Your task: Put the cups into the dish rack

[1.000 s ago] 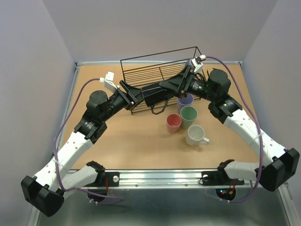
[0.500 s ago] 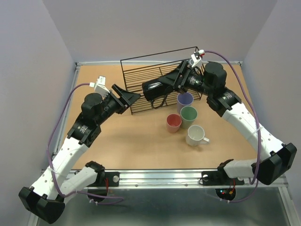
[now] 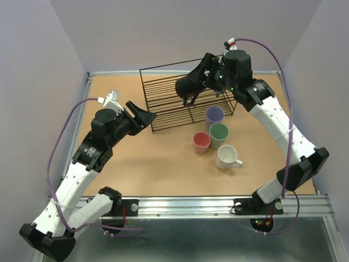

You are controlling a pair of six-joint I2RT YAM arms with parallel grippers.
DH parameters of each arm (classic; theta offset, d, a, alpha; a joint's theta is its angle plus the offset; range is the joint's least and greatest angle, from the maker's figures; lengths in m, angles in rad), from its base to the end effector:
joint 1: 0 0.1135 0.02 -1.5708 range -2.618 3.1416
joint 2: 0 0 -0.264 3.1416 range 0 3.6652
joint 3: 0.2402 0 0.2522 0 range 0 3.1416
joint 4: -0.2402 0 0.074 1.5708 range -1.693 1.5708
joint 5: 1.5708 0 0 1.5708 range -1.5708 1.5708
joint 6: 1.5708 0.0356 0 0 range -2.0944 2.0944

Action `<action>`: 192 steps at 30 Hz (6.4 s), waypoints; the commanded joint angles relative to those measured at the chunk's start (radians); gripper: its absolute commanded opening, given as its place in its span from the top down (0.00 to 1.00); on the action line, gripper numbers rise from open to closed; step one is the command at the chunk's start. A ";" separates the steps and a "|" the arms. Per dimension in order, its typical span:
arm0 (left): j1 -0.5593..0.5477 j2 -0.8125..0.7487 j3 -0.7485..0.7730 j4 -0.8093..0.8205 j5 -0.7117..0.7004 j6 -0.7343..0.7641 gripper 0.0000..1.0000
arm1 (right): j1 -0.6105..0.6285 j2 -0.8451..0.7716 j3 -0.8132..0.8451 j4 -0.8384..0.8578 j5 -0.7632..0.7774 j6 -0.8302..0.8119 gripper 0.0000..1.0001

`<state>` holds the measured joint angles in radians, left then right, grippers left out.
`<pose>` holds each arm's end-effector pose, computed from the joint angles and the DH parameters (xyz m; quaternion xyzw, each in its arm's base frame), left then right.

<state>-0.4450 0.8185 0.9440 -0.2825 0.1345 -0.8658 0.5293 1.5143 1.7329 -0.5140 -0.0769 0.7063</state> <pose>0.1632 -0.0831 0.3794 -0.1158 0.7510 -0.4355 0.4826 0.2886 0.1720 0.4569 0.0482 0.8018 0.3698 0.4671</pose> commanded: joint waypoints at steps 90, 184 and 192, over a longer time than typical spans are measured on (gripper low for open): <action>0.011 0.013 -0.028 0.032 0.053 0.080 0.35 | -0.040 0.432 0.360 -0.198 0.614 -0.199 0.00; -0.814 1.111 0.696 -0.274 -0.389 -0.094 1.00 | -0.038 -0.822 -0.366 -0.640 0.450 -0.119 0.00; -0.814 0.860 0.520 -0.192 -0.450 -0.058 1.00 | -0.038 -0.783 -0.360 -0.587 0.439 -0.077 0.00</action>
<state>-1.2514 1.8748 1.5066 -0.5510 -0.2554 -0.9367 0.4911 0.7055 1.3212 -1.1633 0.3653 0.6048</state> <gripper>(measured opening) 0.221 0.998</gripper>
